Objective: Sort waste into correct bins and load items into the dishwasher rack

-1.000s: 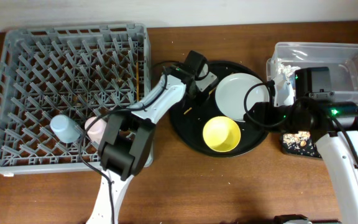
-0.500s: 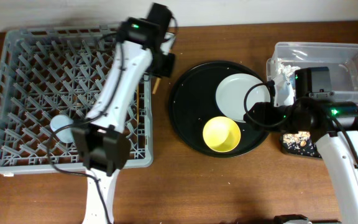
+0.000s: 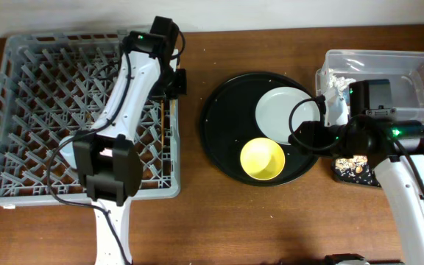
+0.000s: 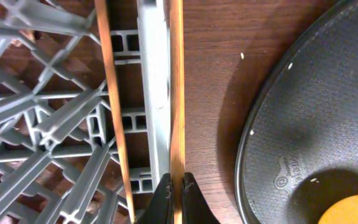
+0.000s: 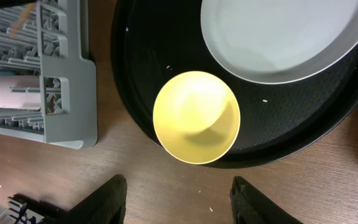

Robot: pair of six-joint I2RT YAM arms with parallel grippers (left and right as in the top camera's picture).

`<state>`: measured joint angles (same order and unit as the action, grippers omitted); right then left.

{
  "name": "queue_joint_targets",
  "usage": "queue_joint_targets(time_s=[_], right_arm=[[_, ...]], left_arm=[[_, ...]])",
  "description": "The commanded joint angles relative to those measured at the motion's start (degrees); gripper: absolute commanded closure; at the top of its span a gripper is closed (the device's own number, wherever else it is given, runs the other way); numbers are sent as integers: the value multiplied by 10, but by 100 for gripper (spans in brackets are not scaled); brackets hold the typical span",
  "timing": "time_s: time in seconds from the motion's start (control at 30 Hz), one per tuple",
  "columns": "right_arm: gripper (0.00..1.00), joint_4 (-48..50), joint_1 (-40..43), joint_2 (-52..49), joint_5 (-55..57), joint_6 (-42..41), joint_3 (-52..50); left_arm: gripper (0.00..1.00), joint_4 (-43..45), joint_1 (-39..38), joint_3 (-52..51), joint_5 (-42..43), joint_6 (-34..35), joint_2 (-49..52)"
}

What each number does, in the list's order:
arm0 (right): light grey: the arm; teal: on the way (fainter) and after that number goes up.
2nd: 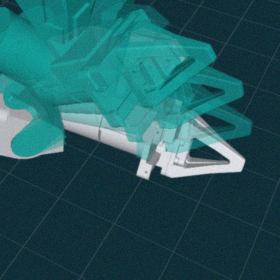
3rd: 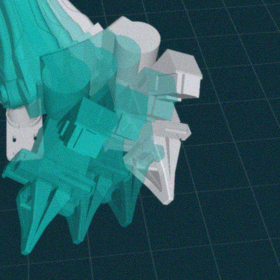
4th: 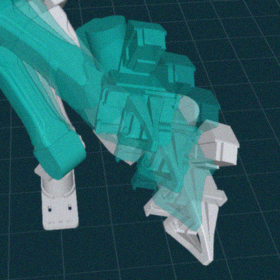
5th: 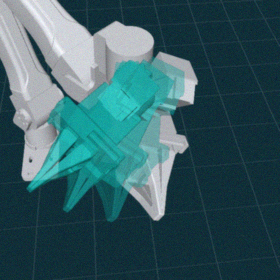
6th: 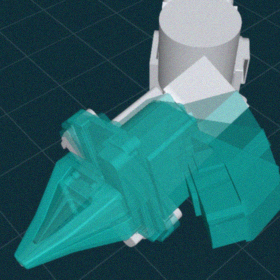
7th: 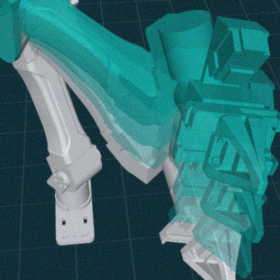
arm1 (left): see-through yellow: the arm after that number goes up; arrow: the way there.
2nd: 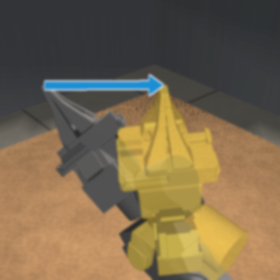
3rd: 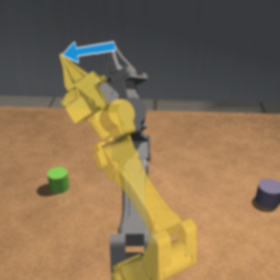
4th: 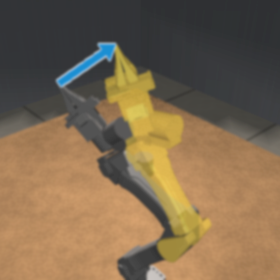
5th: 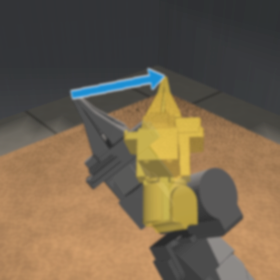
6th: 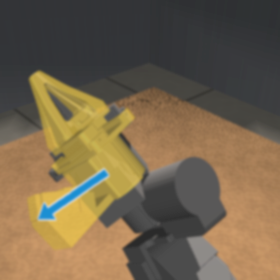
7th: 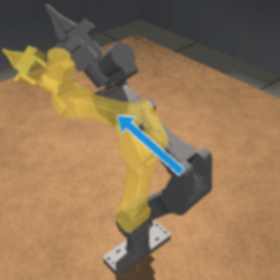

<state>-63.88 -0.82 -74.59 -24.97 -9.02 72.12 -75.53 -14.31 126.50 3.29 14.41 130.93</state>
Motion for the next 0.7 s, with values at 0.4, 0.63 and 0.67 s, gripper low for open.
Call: queue_joint_targets(time_s=[0.4,0.63,0.67], right_arm=[[44,-2,1,0,1,2,2],[44,-7,1,0,1,2,2],[44,-7,1,0,1,2,2]], left_arm=[[61,-8,8,-8,65,-12,-122],[40,49,-139,-119,83,-139,-119],[39,71,-155,-155,83,-141,-119]])
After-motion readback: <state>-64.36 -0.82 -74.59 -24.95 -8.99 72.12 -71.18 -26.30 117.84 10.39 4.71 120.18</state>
